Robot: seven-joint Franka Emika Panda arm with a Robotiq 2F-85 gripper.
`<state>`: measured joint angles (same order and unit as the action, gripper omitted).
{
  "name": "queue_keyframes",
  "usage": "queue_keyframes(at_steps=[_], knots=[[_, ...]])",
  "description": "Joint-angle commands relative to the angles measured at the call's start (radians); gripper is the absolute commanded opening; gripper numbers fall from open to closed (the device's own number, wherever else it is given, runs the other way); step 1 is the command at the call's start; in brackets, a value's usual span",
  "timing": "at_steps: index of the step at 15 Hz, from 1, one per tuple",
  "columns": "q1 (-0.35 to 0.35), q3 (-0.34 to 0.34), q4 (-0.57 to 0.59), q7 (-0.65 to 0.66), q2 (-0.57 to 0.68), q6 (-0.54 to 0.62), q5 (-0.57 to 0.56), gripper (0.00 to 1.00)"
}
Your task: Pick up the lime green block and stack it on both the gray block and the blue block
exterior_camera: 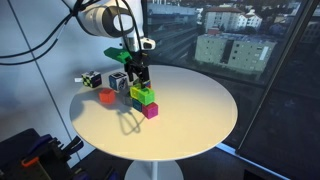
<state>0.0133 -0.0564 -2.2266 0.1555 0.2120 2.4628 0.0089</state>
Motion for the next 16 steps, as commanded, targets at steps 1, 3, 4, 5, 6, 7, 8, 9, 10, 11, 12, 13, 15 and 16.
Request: queue_keyframes(at_steps=[1,3,4,5,6,7,8,9,10,11,12,13,15,16], knots=[[-0.005,0.013,0.006,0.004,-0.027,-0.03,0.013,1.0],[-0.003,0.016,0.001,0.008,-0.041,-0.043,0.012,1.0],[-0.001,0.017,0.001,0.014,-0.048,-0.062,0.01,1.0],[0.0,0.019,0.0,0.017,-0.055,-0.085,0.007,1.0],[0.003,0.019,-0.002,0.025,-0.065,-0.113,0.001,1.0],[0.003,0.021,-0.003,0.026,-0.074,-0.139,0.0,1.0],[0.007,0.022,-0.007,0.037,-0.088,-0.169,-0.01,1.0],[0.008,0.023,-0.007,0.042,-0.097,-0.197,-0.012,1.0],[0.01,0.026,-0.008,0.049,-0.11,-0.233,-0.011,1.0],[0.013,0.028,-0.009,0.058,-0.122,-0.262,-0.015,1.0],[0.015,0.031,-0.011,0.068,-0.136,-0.296,-0.018,1.0],[0.016,0.034,-0.011,0.072,-0.15,-0.332,-0.015,1.0],[0.017,0.042,-0.012,0.079,-0.179,-0.405,-0.01,1.0],[0.017,0.046,-0.012,0.082,-0.193,-0.436,-0.008,1.0]])
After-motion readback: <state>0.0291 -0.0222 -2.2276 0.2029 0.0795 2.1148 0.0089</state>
